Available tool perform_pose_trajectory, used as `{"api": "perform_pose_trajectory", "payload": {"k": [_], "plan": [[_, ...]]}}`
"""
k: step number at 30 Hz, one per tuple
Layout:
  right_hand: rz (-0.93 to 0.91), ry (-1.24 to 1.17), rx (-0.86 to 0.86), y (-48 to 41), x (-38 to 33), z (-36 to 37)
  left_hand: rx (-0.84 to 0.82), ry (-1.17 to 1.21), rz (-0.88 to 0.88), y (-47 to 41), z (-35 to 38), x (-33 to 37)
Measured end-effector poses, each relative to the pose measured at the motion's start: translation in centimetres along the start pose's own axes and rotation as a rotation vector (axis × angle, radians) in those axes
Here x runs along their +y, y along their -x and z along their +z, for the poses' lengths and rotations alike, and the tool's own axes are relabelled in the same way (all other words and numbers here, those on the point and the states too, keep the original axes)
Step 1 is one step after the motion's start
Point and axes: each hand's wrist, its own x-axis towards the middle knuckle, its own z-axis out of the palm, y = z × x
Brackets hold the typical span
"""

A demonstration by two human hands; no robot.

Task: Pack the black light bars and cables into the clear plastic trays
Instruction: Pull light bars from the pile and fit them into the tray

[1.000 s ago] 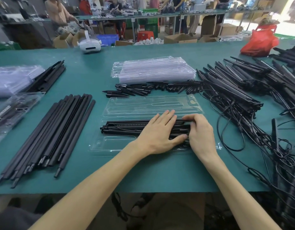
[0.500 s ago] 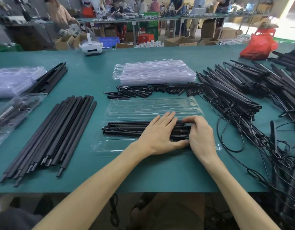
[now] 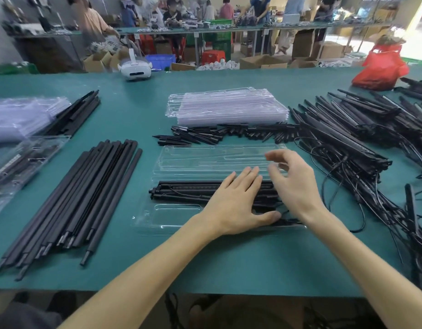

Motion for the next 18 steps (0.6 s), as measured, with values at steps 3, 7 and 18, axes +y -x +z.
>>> {"api": "perform_pose_trajectory", "payload": {"k": [3, 7, 18], "plan": [[-0.073, 0.151, -0.092, -3.3, -0.2, 1.4, 0.008, 0.007, 0.000, 0.0, 0.0, 0.1], [-0.158, 0.377, -0.216, -9.1, -0.4, 3.8, 0.005, -0.007, -0.002, -0.1, 0.0, 0.0], [-0.132, 0.740, -0.451, -18.6, -0.2, 9.9, 0.029, 0.024, 0.029, -0.5, 0.6, -0.3]]}}
